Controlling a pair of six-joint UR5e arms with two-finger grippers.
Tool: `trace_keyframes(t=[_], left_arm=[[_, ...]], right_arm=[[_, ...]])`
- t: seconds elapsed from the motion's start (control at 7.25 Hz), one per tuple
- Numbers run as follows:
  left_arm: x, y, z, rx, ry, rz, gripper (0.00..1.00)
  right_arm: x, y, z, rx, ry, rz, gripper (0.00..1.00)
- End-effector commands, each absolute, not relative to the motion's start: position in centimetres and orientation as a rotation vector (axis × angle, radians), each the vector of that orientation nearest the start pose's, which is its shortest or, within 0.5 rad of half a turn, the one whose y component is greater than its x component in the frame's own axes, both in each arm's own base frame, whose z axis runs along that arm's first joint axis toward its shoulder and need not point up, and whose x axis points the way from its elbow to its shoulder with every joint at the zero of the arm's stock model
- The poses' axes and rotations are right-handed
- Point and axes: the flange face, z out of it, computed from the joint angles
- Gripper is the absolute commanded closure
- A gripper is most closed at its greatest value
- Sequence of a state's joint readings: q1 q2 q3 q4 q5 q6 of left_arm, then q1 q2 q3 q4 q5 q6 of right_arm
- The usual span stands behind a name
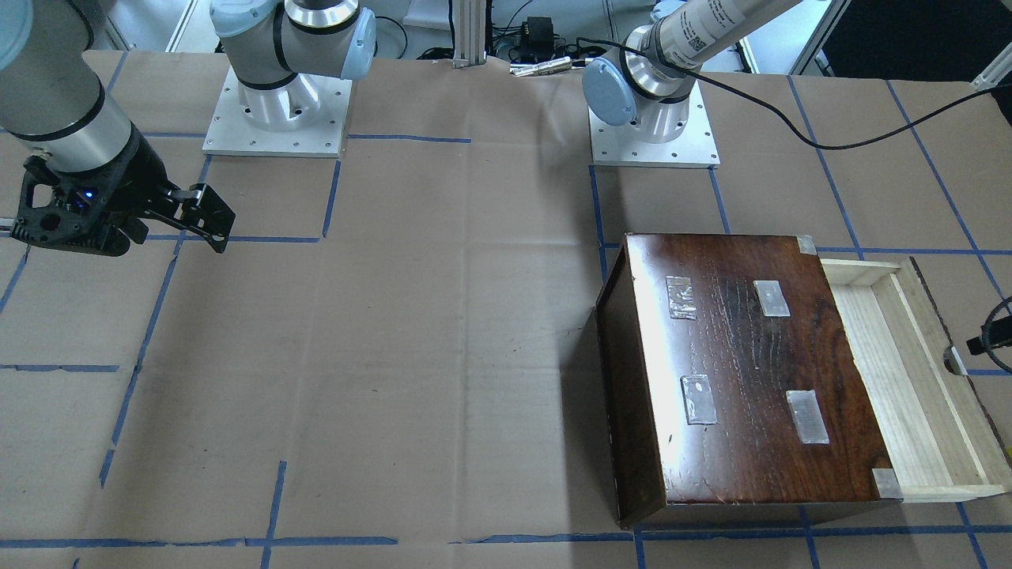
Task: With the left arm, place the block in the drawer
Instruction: 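Hook the white handle with the left gripper and pull the drawer open, then move the left gripper over the yellow cube and grasp it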
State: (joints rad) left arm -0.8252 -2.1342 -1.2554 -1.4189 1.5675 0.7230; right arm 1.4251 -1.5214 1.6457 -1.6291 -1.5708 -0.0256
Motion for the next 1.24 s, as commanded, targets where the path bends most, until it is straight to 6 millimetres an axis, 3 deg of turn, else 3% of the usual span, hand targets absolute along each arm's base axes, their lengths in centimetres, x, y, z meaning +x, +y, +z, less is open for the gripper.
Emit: trace_keyframes(t=[0.0,0.14,0.41,0.55,0.83,1.1], left_arm=[[40.8,-63.5,30.0,-0.039,3.18,0.088,0.02],[42.5,-65.3,28.0,-0.038,3.155,0.065,0.07],[44.9,-67.6,25.5,-0.045,3.054,-0.043,0.06],[45.2,-68.2,24.5,-0.045,3.044,-0.066,0.02],[45.6,-69.4,20.6,-0.033,3.067,-0.032,0.02],[44.1,-70.7,19.3,-0.002,3.079,-0.025,0.02]], right_arm=[[5.9,-51.7,43.3,0.187,3.129,0.101,0.0],[5.9,-51.7,43.2,0.19,3.129,0.103,0.0],[5.9,-51.7,43.2,0.19,3.129,0.103,0.0],[5.9,-51.7,43.2,0.187,3.129,0.103,0.0],[5.9,-51.7,43.2,0.187,3.129,0.103,0.0],[5.9,-51.7,43.2,0.187,3.129,0.103,0.0]])
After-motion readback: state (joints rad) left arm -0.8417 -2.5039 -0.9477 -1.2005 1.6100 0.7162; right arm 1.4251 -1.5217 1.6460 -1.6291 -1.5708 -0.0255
